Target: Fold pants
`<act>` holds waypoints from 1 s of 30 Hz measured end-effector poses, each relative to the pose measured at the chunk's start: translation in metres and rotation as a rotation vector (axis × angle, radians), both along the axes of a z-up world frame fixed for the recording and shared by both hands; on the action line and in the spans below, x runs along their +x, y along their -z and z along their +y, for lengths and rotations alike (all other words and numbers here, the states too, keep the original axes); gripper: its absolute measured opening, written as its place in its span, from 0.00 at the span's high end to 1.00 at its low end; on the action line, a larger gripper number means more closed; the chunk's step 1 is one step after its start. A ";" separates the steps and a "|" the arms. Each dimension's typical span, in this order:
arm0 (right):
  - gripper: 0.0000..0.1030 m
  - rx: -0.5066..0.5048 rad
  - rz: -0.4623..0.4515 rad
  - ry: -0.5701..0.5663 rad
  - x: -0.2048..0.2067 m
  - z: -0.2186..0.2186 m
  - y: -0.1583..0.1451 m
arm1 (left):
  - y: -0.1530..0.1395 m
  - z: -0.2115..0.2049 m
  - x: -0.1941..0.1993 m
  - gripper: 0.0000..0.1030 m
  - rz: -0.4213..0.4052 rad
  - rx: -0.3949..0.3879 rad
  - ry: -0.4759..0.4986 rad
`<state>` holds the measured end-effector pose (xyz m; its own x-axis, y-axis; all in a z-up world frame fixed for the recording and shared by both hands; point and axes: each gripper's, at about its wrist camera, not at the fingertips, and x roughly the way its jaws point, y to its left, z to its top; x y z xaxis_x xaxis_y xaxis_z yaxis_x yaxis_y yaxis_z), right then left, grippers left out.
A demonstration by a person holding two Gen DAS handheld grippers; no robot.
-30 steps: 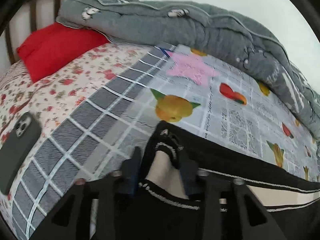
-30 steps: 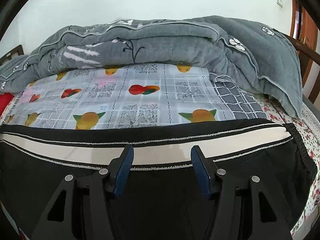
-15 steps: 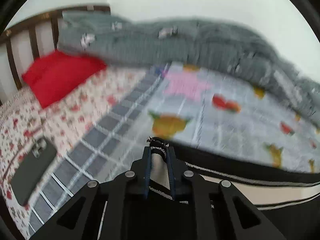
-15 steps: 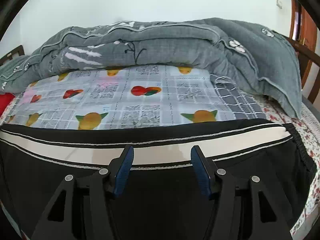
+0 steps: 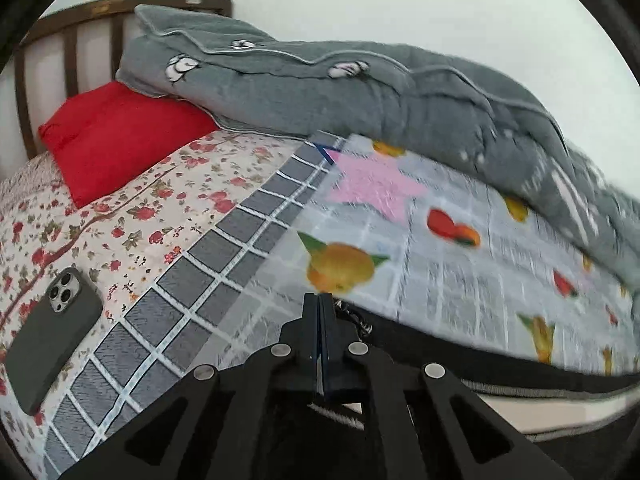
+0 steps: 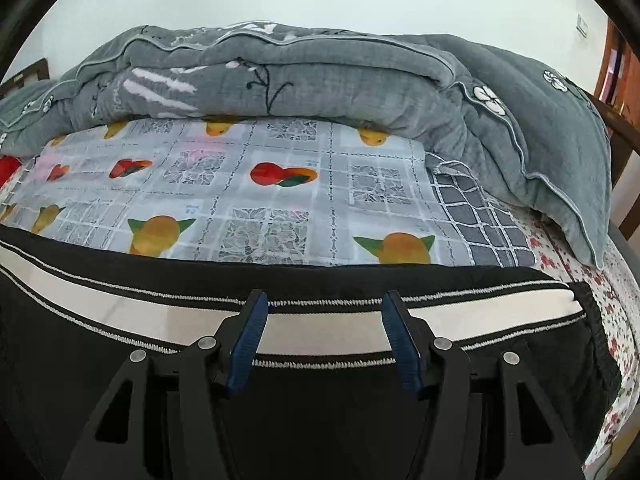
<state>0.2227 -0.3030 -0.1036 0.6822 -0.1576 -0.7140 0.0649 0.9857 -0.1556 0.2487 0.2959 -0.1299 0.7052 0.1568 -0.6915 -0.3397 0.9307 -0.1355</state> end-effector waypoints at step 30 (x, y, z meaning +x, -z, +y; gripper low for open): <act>0.53 -0.094 0.149 -0.576 0.053 0.117 0.046 | 0.001 -0.005 -0.020 0.89 -0.058 -0.014 0.033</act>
